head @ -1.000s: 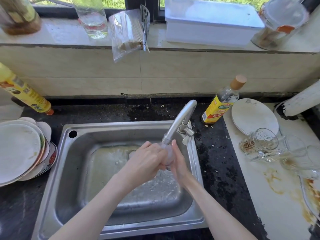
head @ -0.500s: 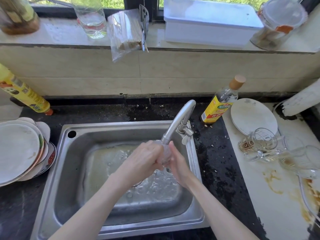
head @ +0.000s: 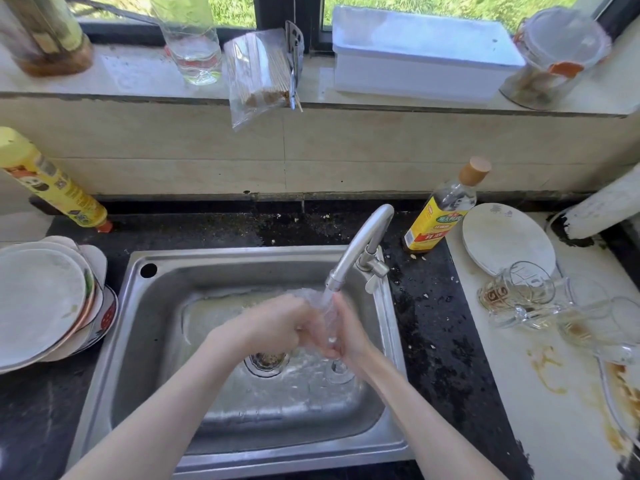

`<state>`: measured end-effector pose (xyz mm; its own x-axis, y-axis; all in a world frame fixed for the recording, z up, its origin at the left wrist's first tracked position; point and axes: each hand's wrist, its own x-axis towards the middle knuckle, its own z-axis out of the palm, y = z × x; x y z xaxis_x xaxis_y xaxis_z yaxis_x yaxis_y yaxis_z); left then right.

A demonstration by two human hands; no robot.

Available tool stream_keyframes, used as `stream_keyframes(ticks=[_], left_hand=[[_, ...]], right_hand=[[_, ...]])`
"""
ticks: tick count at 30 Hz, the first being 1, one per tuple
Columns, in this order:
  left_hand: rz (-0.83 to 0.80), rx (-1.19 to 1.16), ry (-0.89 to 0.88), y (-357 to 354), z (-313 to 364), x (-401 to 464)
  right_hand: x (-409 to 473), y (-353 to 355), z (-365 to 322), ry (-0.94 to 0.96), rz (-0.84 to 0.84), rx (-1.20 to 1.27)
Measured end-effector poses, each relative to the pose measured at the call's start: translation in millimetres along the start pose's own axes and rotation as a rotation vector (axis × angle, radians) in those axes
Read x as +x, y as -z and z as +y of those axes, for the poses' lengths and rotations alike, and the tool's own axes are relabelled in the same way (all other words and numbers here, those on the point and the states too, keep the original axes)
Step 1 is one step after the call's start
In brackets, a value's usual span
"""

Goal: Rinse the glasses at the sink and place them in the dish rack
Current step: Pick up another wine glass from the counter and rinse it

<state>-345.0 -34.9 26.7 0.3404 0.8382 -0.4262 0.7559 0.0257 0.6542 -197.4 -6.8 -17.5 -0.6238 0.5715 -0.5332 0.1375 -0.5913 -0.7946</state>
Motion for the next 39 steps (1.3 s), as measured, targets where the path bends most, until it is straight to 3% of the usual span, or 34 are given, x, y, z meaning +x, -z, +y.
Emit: stream_keyframes(ticks=[2, 7, 12, 17, 21, 27, 32, 35, 39], left_hand=[[0.159, -0.166, 0.033, -2, -3, 2], [0.404, -0.405, 0.096, -6, -6, 2], [0.497, -0.503, 0.113, -9, -13, 2], [0.624, -0.765, 0.203, -7, -25, -1], [0.621, -0.770, 0.245, -9, -26, 2], [0.623, -0.999, 0.254, -16, -38, -5], [0.561, -1.289, 0.337, -28, -55, -11], [0.499, -1.468, 0.404, -39, -61, -14], [0.489, -1.574, 0.457, -50, -60, -12]], right_hand=[[0, 0, -2, 0.052, 0.013, 0.010], [-2, 5, -8, 0.120, 0.054, -0.251], [-9, 8, -16, -0.010, 0.070, -0.604], [-12, 12, -17, 0.098, 0.123, -0.977], [-8, 10, -19, 0.016, 0.216, -0.786], [-7, 12, -39, -0.252, 0.073, -0.112], [-13, 11, -36, -0.190, -0.089, 0.363], [-14, 11, -33, -0.106, -0.193, 0.393], [-11, 4, -31, -0.087, -0.102, 0.302]])
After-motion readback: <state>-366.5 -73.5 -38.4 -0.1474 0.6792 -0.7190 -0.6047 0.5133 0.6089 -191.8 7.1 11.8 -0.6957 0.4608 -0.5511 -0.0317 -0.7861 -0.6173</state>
